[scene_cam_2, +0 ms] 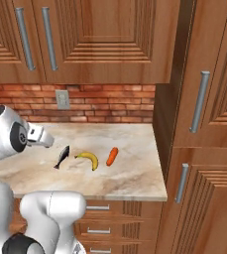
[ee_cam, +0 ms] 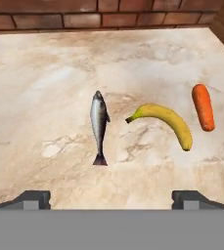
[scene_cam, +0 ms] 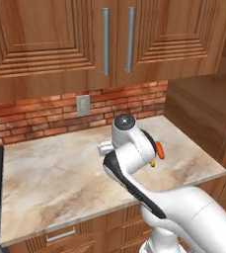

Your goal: Open the fridge, remove the banana, carrot, and fish, and place them on any counter.

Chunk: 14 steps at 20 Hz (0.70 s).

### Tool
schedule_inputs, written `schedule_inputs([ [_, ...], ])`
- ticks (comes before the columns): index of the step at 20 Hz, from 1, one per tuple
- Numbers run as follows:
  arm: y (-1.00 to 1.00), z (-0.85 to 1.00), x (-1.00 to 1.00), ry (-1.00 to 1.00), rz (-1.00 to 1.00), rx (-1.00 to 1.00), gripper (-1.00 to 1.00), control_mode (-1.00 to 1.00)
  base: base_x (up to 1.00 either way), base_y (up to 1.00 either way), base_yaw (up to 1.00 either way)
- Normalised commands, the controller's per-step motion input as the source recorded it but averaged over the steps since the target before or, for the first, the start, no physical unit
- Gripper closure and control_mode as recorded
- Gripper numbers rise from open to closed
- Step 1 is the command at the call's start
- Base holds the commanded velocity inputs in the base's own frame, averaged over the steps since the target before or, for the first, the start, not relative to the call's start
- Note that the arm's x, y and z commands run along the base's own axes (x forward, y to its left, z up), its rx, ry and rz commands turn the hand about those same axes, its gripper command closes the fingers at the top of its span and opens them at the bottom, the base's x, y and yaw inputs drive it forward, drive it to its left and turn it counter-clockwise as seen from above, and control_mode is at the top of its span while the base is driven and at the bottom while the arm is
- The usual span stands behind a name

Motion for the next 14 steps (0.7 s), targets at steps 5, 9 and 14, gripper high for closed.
schedule_inputs([
  [5,-0.08,1.0,-0.97,0.07,0.03,0.0,-1.0,-1.0,0.0,0.0,0.0],
  [9,0.0,0.91,-0.84,0.16,0.03,0.0,-1.0,-1.0,0.0,0.0,0.0],
  [14,0.0,0.71,-0.61,0.19,0.05,0.0,-1.0,-1.0,0.0,0.0,0.0],
])
